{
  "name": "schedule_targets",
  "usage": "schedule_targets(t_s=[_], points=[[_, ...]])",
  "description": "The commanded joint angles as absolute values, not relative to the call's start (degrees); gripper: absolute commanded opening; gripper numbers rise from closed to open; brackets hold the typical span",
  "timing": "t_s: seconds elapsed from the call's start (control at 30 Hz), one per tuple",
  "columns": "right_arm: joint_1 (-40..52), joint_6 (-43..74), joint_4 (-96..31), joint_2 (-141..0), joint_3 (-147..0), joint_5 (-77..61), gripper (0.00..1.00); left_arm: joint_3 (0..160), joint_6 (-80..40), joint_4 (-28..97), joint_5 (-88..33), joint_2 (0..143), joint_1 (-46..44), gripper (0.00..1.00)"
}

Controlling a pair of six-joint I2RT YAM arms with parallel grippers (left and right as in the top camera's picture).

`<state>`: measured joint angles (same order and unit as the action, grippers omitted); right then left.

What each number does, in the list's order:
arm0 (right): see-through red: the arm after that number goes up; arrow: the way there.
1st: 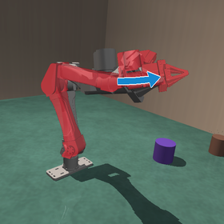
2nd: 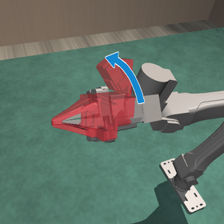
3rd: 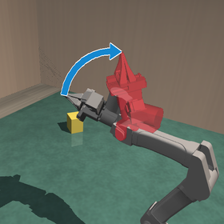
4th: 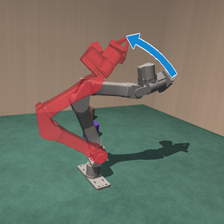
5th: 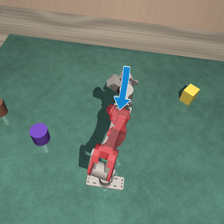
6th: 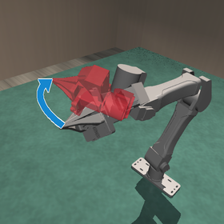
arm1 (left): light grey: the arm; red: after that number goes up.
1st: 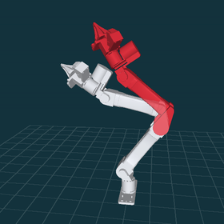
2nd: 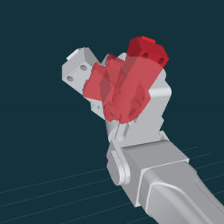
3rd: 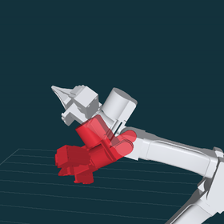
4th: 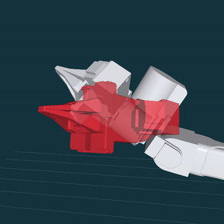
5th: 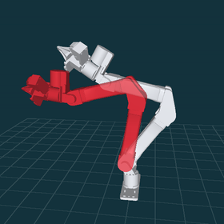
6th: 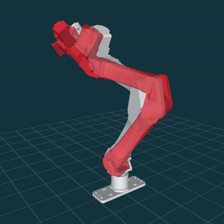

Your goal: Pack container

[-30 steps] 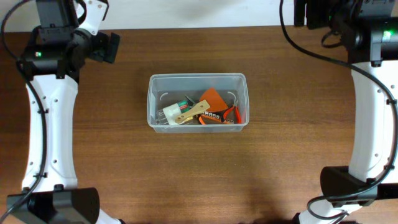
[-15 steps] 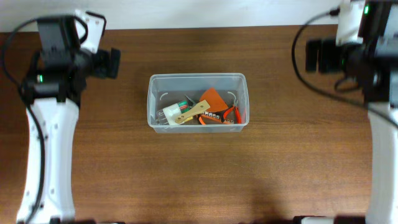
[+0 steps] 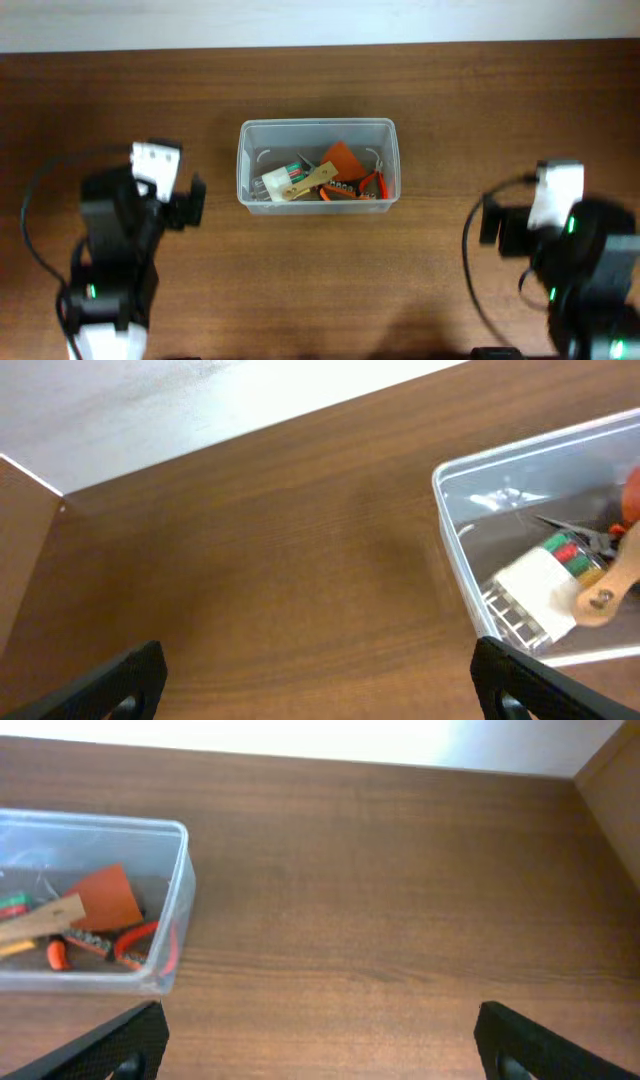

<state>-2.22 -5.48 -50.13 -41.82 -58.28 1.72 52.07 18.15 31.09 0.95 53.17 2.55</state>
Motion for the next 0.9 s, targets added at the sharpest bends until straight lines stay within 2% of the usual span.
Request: schedule_targets(t_s=[0.0, 0.23, 0.87], points=[[-2.3, -10.7, -47.4, -32.9, -48.2, 2.4, 0.99, 44.1, 17.6, 27.8, 1.4, 44.7, 2.8, 0.99], [-2.3, -13.7, -46.9, -22.9, -40.4, 2.0, 0.99, 35.5, 17.6, 21.7, 3.0, 36.9, 2.8, 0.99], [-2.3, -13.7, -48.0, -22.8, -40.4, 2.0, 0.99, 35.5, 17.6, 23.2, 3.0, 36.8, 2.8, 0.99]])
